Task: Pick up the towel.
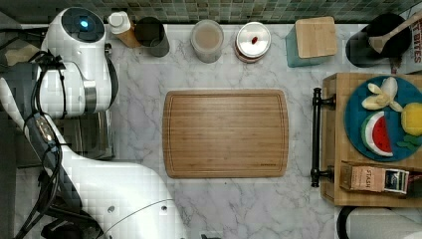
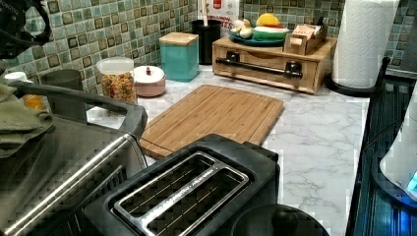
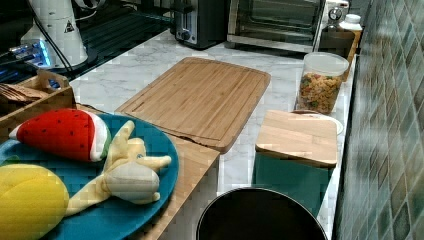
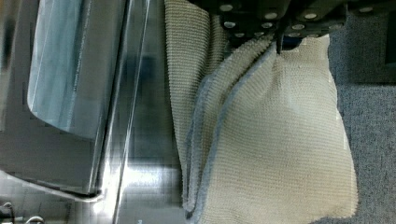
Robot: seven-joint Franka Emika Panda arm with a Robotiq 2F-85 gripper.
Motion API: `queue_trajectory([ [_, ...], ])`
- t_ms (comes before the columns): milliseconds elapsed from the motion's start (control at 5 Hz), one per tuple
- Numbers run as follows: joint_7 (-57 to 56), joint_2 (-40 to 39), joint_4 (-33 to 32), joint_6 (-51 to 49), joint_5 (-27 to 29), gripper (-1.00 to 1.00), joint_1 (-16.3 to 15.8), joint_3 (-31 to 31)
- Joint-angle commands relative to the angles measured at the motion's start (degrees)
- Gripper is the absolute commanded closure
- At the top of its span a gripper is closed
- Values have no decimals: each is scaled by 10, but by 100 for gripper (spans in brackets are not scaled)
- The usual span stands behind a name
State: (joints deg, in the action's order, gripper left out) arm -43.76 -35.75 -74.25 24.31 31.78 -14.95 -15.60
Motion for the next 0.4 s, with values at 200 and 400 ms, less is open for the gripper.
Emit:
queue_trajectory([
  [200, -40, 197, -140, 103, 31, 100, 26, -11],
  [400, -37, 242, -193, 133, 43, 100, 58, 10],
])
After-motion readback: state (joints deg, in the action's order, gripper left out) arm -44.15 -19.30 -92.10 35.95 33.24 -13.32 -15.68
